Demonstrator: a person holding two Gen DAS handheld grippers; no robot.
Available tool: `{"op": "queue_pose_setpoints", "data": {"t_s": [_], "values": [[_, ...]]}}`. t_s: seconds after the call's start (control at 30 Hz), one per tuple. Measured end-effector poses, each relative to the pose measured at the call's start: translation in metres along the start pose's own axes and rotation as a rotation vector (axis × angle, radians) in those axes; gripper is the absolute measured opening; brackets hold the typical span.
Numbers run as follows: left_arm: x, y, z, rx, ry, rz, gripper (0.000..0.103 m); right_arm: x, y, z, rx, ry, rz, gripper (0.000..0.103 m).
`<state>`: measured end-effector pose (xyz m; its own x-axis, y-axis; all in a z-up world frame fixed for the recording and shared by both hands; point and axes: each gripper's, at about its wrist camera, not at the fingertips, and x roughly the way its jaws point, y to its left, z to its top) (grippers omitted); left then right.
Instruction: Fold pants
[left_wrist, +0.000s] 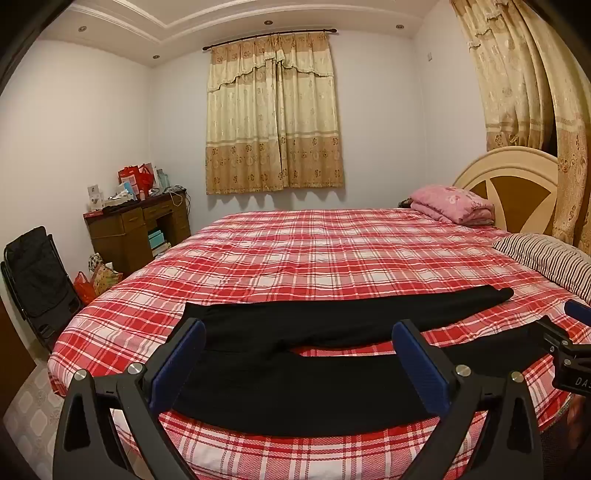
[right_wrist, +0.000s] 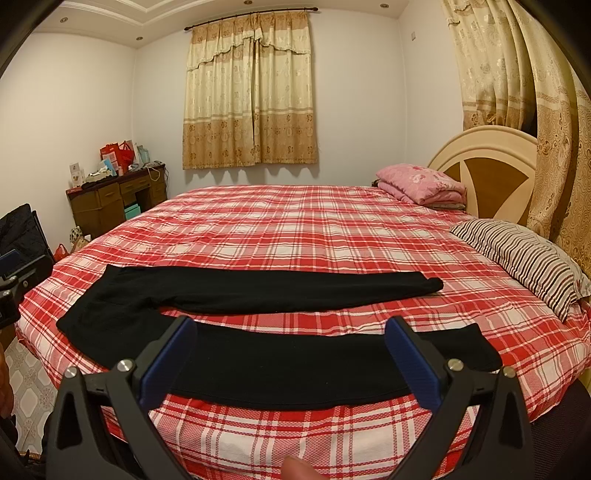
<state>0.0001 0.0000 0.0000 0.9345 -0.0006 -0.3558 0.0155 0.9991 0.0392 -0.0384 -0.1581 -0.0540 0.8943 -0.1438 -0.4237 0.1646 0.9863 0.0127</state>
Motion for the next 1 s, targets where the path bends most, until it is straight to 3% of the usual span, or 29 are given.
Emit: {"op": "queue_pose_setpoints", "data": {"t_s": [1.0], "values": [[0.0015, -0.0032, 0.0008, 0.000, 0.000, -0.002, 0.102, 0.0005, 0.0002, 0.0007, 0.006, 0.002, -0.016, 0.103]]}}
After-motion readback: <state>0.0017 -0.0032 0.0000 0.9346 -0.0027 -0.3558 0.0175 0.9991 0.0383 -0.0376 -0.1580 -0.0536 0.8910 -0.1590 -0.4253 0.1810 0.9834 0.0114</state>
